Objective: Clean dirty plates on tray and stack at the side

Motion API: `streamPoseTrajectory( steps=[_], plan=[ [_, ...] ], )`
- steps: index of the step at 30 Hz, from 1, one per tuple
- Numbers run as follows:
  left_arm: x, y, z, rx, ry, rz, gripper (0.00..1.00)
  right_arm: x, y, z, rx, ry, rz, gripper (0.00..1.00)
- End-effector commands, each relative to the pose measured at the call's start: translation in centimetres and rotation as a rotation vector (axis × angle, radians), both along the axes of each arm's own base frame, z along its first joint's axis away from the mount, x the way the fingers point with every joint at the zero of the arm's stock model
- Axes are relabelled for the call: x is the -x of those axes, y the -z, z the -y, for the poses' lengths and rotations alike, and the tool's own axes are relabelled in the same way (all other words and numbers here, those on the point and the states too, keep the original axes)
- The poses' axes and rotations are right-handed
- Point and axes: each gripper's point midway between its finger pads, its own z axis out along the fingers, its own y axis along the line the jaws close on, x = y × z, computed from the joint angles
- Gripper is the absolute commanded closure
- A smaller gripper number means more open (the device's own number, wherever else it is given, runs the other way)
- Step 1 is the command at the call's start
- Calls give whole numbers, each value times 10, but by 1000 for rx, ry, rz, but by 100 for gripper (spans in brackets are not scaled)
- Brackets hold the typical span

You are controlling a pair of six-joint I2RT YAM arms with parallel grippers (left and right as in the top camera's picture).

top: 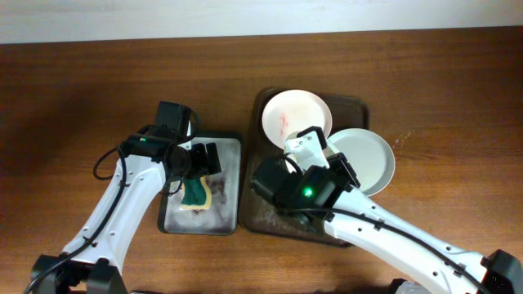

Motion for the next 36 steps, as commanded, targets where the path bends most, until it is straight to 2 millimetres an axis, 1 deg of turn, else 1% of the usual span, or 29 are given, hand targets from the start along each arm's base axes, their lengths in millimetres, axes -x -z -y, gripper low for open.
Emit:
streamPoseTrajectory(
  steps=[1,5,7,31,32,34,35,36],
  plan=[
    [-7,-15,1,16,8,49,1,0,-32,-11,52,-58,146,96],
    [-7,-15,1,16,8,49,1,11,-54,-34,139,-171,257,96],
    [-7,-15,1,16,8,49,1,15,-59,-43,151,-204,286,96],
    [-7,-15,1,16,8,49,1,16,-59,-45,139,-207,288,96],
    [-7,-15,1,16,8,48,1,16,-54,-49,99,-204,277,96],
    [-7,-15,1,16,8,49,1,16,-52,-45,110,-199,259,96],
    [-7,-15,1,16,8,49,1,16,-41,-51,27,-185,224,96],
    [-7,-15,1,16,8,49,1,18,-34,-52,67,-224,152,96]
  ],
)
